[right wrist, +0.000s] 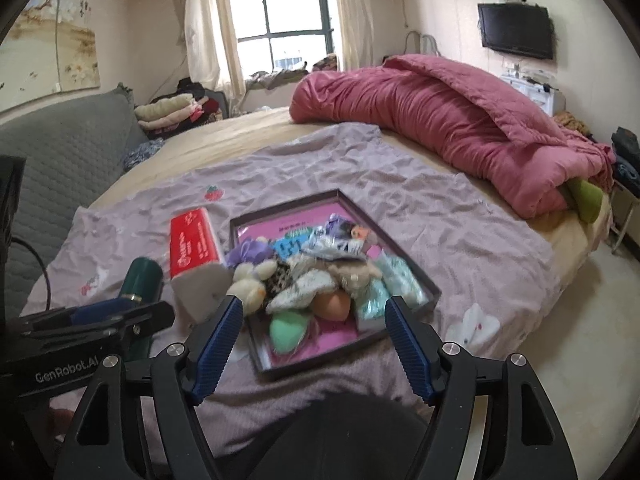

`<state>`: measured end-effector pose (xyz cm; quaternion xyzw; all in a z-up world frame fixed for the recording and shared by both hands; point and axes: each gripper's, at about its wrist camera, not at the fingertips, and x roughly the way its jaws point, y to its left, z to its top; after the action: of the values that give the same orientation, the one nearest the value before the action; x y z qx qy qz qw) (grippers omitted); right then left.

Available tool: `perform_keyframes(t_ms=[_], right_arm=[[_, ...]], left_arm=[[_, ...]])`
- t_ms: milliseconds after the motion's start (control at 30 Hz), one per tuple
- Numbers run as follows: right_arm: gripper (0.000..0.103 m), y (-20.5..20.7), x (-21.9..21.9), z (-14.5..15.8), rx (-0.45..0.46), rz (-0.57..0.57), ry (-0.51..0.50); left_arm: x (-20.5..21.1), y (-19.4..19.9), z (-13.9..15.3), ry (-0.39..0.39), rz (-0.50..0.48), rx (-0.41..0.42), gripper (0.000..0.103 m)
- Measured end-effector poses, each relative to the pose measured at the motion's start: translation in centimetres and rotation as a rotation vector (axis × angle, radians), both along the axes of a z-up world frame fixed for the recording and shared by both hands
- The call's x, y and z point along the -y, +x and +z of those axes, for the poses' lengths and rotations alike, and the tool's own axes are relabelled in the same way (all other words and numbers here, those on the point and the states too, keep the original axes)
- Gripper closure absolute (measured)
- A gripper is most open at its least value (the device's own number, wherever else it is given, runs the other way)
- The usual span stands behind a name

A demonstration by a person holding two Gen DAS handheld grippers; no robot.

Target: Organize soft objects

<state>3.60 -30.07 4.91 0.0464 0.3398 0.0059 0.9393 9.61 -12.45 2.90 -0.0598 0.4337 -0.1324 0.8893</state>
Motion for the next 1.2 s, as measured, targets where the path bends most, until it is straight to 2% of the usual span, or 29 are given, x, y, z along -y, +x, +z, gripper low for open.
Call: perform_keyframes(t_ms=[433, 1200], right_arm=[[0.027, -2.6, -0.9, -0.1, -0.02, 0.033, -0.048], [0.027, -3.4, -0.6, -0.2, -0.03, 0.026, -0.025]], left_arm=[[0.1, -2.2, -0.3, 0.01, -0.002, -0.011, 0.041], [0.7, -4.1, -0.8, 0.051, -0.021, -0.022, 0.041]])
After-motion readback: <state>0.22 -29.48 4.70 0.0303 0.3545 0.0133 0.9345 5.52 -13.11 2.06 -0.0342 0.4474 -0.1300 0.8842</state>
